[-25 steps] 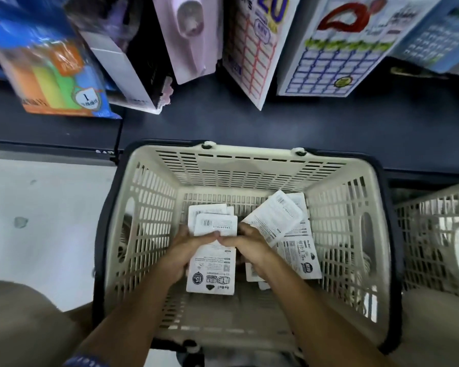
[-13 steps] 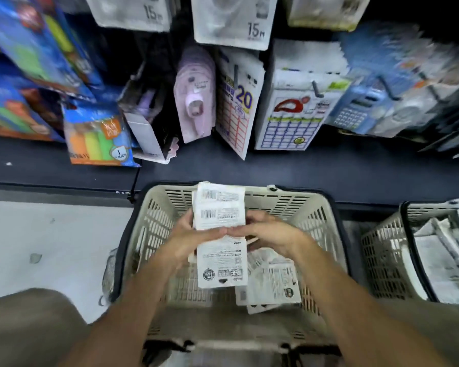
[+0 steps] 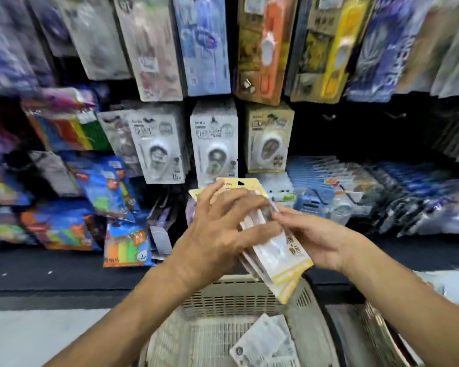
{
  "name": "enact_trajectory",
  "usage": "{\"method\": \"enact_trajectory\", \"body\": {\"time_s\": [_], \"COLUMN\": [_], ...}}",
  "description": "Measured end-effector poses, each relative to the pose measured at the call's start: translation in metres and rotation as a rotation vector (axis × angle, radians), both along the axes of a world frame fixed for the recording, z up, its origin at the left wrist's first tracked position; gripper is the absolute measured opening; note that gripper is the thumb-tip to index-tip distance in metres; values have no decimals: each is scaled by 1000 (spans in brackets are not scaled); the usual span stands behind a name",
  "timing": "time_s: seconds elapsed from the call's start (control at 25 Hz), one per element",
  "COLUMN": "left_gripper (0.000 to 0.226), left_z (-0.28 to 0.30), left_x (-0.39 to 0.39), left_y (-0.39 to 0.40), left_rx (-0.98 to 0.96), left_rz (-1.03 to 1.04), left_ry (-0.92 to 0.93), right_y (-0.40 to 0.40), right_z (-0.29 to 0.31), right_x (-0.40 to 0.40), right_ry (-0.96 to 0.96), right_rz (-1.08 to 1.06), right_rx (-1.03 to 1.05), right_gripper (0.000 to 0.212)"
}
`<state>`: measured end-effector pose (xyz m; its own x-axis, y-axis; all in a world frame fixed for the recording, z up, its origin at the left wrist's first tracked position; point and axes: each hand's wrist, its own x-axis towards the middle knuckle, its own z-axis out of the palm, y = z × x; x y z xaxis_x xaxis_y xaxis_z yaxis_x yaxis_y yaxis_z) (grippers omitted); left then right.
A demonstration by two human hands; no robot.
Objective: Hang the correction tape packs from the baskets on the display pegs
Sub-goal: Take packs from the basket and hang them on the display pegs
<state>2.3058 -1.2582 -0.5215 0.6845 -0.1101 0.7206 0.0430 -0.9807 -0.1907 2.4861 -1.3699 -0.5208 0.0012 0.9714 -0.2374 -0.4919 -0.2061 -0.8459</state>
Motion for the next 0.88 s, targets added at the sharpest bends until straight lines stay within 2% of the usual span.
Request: {"method": "enact_trajectory", "body": {"time_s": [0.08,0.12,0.16,0.2,0.24,0.32,0.36,0.4,0.52,0.64,0.76,0.88], "left_gripper": [69,80,85,86,82,51,46,54,59,68,52,37], "left_z": [13,17,22,28,36,44,46,45,41,40,43,43], "left_x": [-12,-17,-19,-17,-12,-1,3,5,15,23,25,25], "left_y": [-5,-5,-4,-3,-4,-2,0,4,9,20,27,28], "left_rx": [19,-75,-282,-603,-1036,-1841,-2066,-2147,-2069,-2028,-1937,-1874], "left_rz": [125,197,255,275,229,-110,-256,-322,-343,-248,-181,-181], "left_ry": [-11,-35,-102,-173,-220,-302,-281,-262,-293,-411,-516,-548], "right_y": [2,6,11,15,17,20,20,20,23,28,32,40], "right_z": [11,15,18,22,25,32,36,39,43,45,52,54], "right_x": [-14,-20,-26,-29,-28,-22,-17,-12,-5,3,21,36], "right_ry": [61,68,65,53,40,-22,-96,-195,-394,-450,-549,-732], "right_rz": [-91,-139,-192,-243,-289,-340,-335,-315,-330,-586,-792,-853], "right_rx": [71,89,103,120,143,203,231,248,235,188,117,17], "right_gripper": [45,41,37,34,34,36,39,41,43,49,29,31]}}
